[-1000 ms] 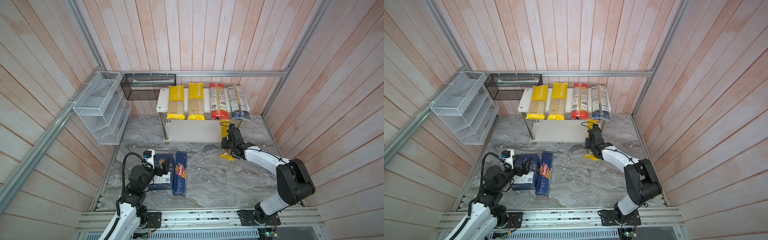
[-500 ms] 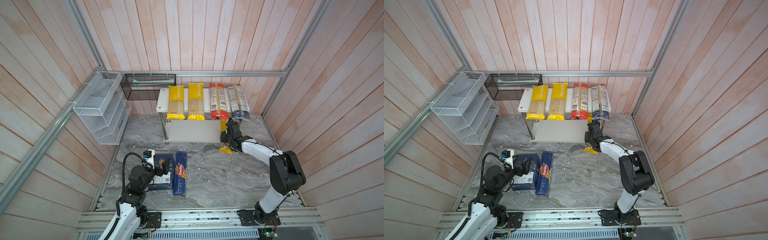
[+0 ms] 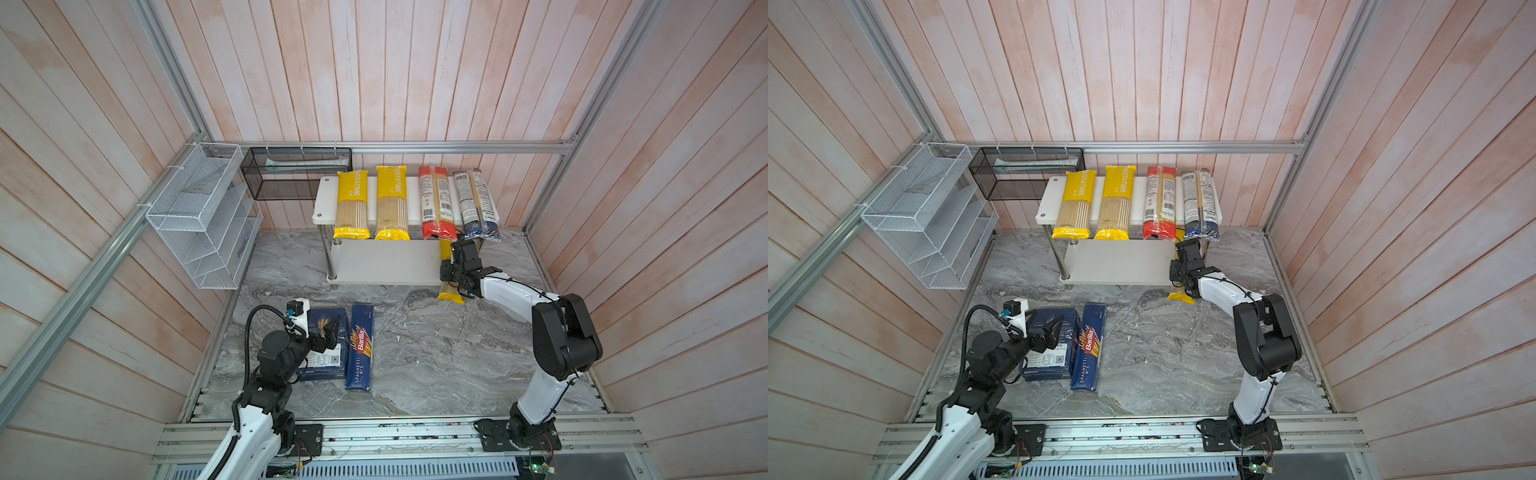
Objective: Arrange pasta packages on shelves
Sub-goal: Place the pasta bag on the shelf.
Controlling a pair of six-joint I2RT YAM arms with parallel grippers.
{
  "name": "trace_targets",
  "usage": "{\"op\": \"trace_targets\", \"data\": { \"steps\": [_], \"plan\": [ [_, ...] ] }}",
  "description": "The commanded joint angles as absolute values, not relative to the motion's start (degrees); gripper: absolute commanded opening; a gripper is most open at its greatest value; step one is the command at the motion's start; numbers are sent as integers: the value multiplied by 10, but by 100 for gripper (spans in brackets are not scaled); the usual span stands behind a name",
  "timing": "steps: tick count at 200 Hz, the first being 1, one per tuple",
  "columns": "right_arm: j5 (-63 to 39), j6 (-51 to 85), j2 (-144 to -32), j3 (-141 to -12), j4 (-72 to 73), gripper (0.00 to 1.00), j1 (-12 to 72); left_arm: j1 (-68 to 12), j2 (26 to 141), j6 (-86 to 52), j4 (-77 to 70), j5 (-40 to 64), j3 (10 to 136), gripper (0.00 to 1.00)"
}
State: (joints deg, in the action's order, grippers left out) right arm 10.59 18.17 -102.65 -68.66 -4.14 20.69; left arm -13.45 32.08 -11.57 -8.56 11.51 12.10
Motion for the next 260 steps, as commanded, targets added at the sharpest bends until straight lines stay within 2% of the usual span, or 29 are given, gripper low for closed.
{"op": "trace_targets", "data": {
  "steps": [1,75,185,225,260],
  "plan": [
    [110,187,-1019,-715,-8,38,203,-133,315,-109,-94,109,125,100],
    [75,186,-998,-707,-47,48,204,-133,307,-109,-92,107,122,100],
    [29,241,-769,-480,-64,49,229,-133,308,-110,-92,107,123,100],
    [-47,279,-645,-377,-36,49,237,-132,311,-110,-93,106,123,100],
    [-139,296,-616,-336,-25,50,236,-132,312,-109,-93,107,124,100]
  ]
}}
